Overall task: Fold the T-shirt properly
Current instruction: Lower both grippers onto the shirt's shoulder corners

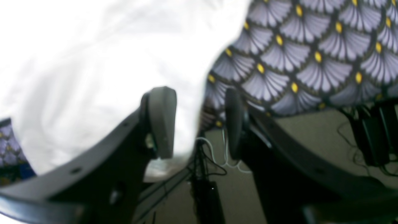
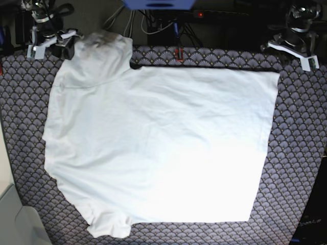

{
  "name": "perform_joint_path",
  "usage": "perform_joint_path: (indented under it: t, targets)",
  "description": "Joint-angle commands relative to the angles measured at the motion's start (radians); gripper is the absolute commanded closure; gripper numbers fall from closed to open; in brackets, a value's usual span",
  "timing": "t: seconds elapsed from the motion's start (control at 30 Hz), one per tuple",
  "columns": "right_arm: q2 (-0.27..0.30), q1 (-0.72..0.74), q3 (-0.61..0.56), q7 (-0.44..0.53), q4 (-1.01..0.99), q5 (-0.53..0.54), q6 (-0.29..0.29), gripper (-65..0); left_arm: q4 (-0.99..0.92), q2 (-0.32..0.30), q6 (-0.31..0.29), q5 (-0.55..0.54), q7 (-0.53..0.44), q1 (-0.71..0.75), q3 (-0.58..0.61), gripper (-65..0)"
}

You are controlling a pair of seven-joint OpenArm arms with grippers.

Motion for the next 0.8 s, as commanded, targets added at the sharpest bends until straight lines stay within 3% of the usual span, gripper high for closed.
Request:
perform_joint_path:
  t: [0.0,0.17,0.57,0.77]
  targets:
    - [0.005,0.007,0.005,0.023,-0.003,0.011,0.042,-27.3,0.016,-0.009,-0.001,-0.003,-0.018,0.002,-0.006,-0.5]
    - [0.004,0.025,0.005,0.019,-0.073,0.011,0.105,-27.3,0.016,0.014,-0.001,-0.002,-0.018,-0.010,-0.003,-0.5]
    - [-0.016,0.025,-0.064,0.017,-0.075,0.007,0.111,-26.5,-0.030,0.040,0.000,0.004,-0.017,-0.064,-0.005,-0.3]
    - [-0.012,0.051,-0.066,0.016,-0.101,0.005,0.111,-11.9,-0.117,0.040,0.000,0.003,-0.017,-0.107,-0.003,-0.4]
